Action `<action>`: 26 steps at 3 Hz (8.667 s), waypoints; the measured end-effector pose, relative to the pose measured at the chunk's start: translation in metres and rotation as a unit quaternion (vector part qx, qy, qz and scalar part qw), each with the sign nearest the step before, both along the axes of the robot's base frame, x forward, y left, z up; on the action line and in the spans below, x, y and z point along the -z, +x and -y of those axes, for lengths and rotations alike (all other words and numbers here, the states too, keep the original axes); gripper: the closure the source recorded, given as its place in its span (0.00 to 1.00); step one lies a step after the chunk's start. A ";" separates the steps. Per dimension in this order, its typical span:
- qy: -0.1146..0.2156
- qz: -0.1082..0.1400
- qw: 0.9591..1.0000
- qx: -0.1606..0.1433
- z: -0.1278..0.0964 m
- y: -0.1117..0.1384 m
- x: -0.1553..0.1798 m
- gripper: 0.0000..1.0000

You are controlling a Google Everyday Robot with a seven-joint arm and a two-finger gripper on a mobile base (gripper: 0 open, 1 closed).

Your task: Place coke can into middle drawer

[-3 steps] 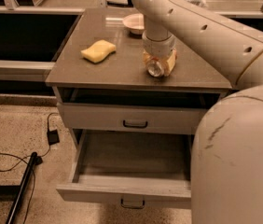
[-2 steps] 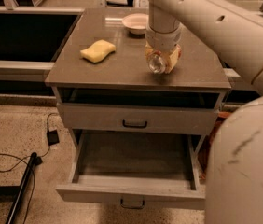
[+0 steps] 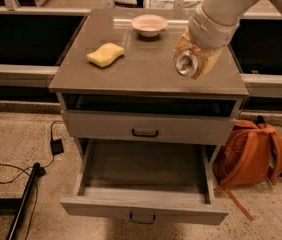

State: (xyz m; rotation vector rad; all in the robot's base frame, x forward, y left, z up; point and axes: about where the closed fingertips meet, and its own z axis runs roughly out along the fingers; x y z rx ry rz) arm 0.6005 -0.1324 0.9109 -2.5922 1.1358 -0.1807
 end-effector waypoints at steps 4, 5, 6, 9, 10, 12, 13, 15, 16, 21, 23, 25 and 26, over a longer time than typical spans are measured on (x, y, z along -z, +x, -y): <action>0.051 -0.042 0.987 0.148 0.042 -0.036 0.043 1.00; 0.047 -0.052 0.962 0.266 0.078 -0.051 0.082 1.00; 0.094 -0.069 0.921 0.373 0.090 -0.071 0.119 1.00; 0.208 -0.135 0.882 0.400 0.055 -0.044 0.207 1.00; 0.226 -0.152 0.877 0.395 0.031 -0.041 0.255 1.00; 0.235 -0.137 0.865 0.421 0.024 -0.036 0.280 1.00; 0.229 -0.127 0.863 0.433 0.024 -0.026 0.307 1.00; 0.225 -0.122 0.846 0.468 0.029 -0.009 0.386 1.00; 0.248 -0.130 0.846 0.454 0.030 -0.008 0.402 1.00; 0.248 -0.151 0.886 0.362 0.000 -0.039 0.484 0.82; 0.247 -0.153 0.886 0.360 -0.001 -0.039 0.485 0.28; 0.247 -0.153 0.886 0.360 -0.001 -0.039 0.485 0.00; 0.260 -0.151 0.892 0.338 -0.006 -0.043 0.462 0.00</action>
Offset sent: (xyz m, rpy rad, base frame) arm -0.0478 -0.0420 -0.0336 0.1044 0.0725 -0.2483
